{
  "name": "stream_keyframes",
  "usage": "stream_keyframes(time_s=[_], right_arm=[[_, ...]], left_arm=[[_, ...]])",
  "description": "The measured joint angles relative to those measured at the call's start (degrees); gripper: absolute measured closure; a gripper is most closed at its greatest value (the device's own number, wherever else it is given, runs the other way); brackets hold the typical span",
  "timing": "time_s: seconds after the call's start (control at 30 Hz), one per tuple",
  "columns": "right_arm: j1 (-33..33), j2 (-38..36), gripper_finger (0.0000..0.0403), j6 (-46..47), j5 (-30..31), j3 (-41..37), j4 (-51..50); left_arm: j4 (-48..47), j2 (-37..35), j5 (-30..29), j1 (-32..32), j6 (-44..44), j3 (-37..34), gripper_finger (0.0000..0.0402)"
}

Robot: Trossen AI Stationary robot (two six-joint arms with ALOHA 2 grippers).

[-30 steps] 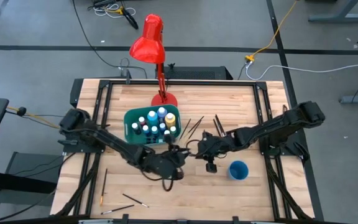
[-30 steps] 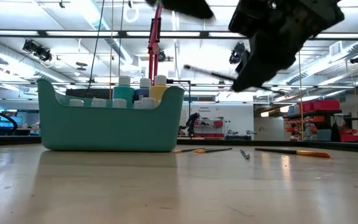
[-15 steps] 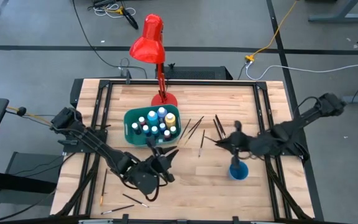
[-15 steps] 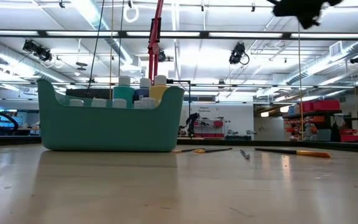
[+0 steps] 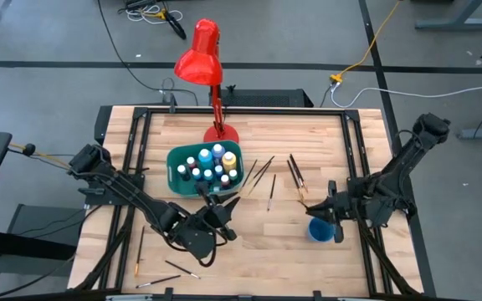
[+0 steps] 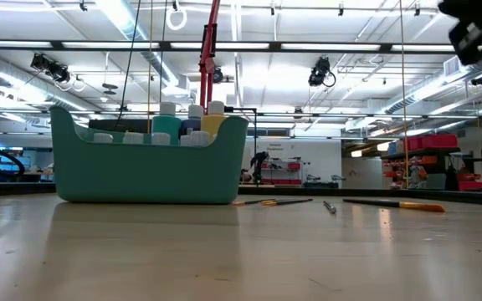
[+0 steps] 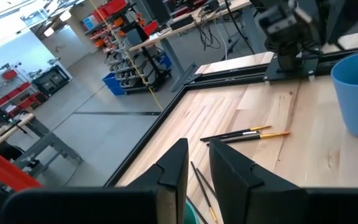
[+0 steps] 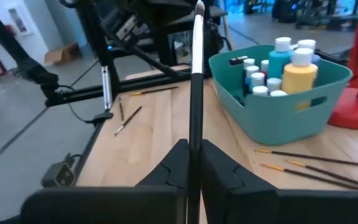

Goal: Pick & Place Paint Supplies
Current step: Put the silver paint brush into the blue cup

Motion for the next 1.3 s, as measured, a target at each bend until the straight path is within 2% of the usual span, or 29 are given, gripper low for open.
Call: stream_keyframes(time_s=[0.1,0.27,0.37,0.53,0.7,1.1,1.3], right_arm=[[3.1,1.0,0.038,0.1,3.6,-6.0,10.1],[7.1,2.7,0.0377,-0.3,5.9,-15.5,25.9],[8.4,3.7,0.0377,-1.6,6.2,-18.9,32.1],[8.7,5.6,0.0375,-4.1,0.8,-18.7,32.4],[8.7,8.3,0.0367,-2.9,-1.2,-18.7,33.0],[8.7,11.3,0.0305,-3.5,0.0,-18.6,35.4],[8.7,11.3,0.029,-11.4,2.0,-18.6,42.0]], left_arm=[[0.0,0.0,0.0,0.2,-0.5,0.0,0.0331],[0.0,0.0,0.0,0.6,-0.8,0.0,0.0331],[0.1,0.0,0.0,0.9,-1.2,0.0,0.0331],[0.3,0.0,0.0,1.9,-2.3,0.0,0.0331],[0.3,0.0,0.1,3.2,-2.2,0.0,0.0331],[0.3,0.0,3.3,4.4,-2.2,0.0,0.0331],[0.3,0.0,3.3,4.4,-1.8,0.0,0.0331]])
